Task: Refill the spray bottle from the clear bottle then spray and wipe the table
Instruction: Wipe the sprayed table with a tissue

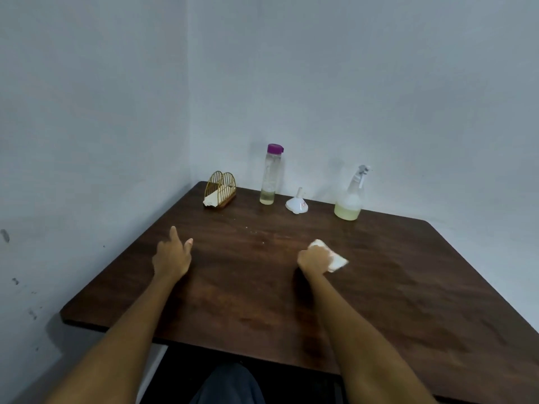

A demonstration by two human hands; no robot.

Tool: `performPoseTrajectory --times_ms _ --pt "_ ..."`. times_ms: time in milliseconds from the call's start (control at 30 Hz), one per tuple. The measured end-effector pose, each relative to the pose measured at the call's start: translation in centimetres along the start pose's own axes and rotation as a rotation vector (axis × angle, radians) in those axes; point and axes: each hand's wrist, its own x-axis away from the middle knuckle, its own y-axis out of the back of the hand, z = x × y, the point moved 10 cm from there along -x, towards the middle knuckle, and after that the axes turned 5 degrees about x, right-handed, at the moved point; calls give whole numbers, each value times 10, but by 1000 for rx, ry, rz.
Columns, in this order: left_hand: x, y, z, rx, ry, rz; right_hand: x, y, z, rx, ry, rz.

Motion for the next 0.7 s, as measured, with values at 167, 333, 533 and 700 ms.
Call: performPoseTrajectory --times_ms 167,333,533,700 --pt "-15 9 19 76 36 -59 70 -67 169 -64 504 242" --pt "-23 15 26 73 109 -110 143 -97 225 -98 920 457" --pt "-38 3 10 -8 63 -79 15 -41 116 -134 659 292" --pt "-48 -9 -2 33 20 -89 -84 24 -54 -65 128 -19"
